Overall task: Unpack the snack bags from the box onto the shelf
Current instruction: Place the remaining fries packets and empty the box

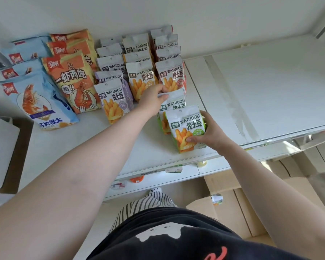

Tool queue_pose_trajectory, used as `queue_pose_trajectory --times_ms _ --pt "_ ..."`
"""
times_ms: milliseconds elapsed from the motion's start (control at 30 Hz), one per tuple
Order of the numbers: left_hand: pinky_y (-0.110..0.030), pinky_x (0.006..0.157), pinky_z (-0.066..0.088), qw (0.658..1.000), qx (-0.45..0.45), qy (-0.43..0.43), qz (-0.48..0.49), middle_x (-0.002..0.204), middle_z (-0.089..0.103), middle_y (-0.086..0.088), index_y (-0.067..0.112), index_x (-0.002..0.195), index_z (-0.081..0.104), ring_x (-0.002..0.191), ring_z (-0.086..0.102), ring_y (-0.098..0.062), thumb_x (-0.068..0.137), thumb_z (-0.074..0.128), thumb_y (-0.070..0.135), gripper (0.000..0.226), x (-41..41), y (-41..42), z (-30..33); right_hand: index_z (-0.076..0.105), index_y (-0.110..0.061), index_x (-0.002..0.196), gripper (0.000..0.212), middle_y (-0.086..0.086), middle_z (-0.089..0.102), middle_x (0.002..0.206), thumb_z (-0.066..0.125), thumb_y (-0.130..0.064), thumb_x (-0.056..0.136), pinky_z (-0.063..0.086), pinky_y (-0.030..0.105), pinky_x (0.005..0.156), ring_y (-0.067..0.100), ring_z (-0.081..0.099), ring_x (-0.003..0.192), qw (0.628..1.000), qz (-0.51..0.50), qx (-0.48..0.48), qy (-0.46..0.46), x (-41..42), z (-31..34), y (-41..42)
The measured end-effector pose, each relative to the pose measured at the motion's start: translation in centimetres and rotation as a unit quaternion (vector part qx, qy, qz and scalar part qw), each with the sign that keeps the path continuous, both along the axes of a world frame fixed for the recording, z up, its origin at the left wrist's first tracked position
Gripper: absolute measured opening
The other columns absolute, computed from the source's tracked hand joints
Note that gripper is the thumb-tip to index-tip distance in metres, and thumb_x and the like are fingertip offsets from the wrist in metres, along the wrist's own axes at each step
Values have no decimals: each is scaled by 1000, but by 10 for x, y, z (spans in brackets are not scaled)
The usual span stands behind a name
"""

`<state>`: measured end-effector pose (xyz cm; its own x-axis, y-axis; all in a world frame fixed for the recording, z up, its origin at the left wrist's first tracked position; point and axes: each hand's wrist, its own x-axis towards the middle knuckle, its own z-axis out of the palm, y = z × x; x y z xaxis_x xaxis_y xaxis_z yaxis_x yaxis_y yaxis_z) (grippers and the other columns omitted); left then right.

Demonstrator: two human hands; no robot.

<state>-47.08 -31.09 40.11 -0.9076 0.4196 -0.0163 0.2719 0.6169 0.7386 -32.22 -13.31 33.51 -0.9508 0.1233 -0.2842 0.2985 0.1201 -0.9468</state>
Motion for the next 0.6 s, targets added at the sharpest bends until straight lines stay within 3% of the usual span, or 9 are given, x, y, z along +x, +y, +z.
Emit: queue_pose_trajectory --times_ms 100,200,300,400,500,600 --pt "-24 86 37 998 21 -34 -52 114 57 2 19 101 50 111 50 -12 95 51 5 15 4 -2 10 40 -28 140 112 11 60 127 96 -32 43 58 45 85 26 64 111 1000 4 6 -1 1 -3 1" --pt "-25 99 27 986 29 -113 -116 132 52 4 20 101 60 126 40 -12 93 61 20 8 8 -8 17 41 -21 140 97 10 62 124 93 -12 59 60 38 81 25 65 110 1000 12 2 5 1 -4 1" --pt "-27 105 26 982 2 -128 -138 133 50 1 22 99 69 127 40 -13 82 74 32 20 11 -10 16 42 -20 140 90 12 62 123 89 -4 65 60 38 80 23 66 107 1000 4 5 19 -1 -2 -9" --pt "-21 101 22 984 -30 -116 -132 138 42 -2 20 98 70 127 37 -11 78 78 32 24 13 -10 13 40 -19 141 92 13 59 124 90 -9 64 60 40 81 21 65 105 999 -8 0 31 0 -6 -22" --pt "-18 100 17 984 -52 -115 -126 143 38 -2 17 93 69 132 33 -12 78 79 28 21 14 -11 13 39 -17 141 103 14 60 125 92 -30 54 59 42 82 25 66 107 999 -20 -9 43 3 -10 -30" --pt "-16 95 21 985 -57 -105 -128 129 45 0 16 87 68 126 39 -13 77 79 25 17 15 -9 18 36 -14 143 105 13 59 128 94 -27 56 58 41 86 23 66 109 999 -24 -7 44 5 -12 -29"
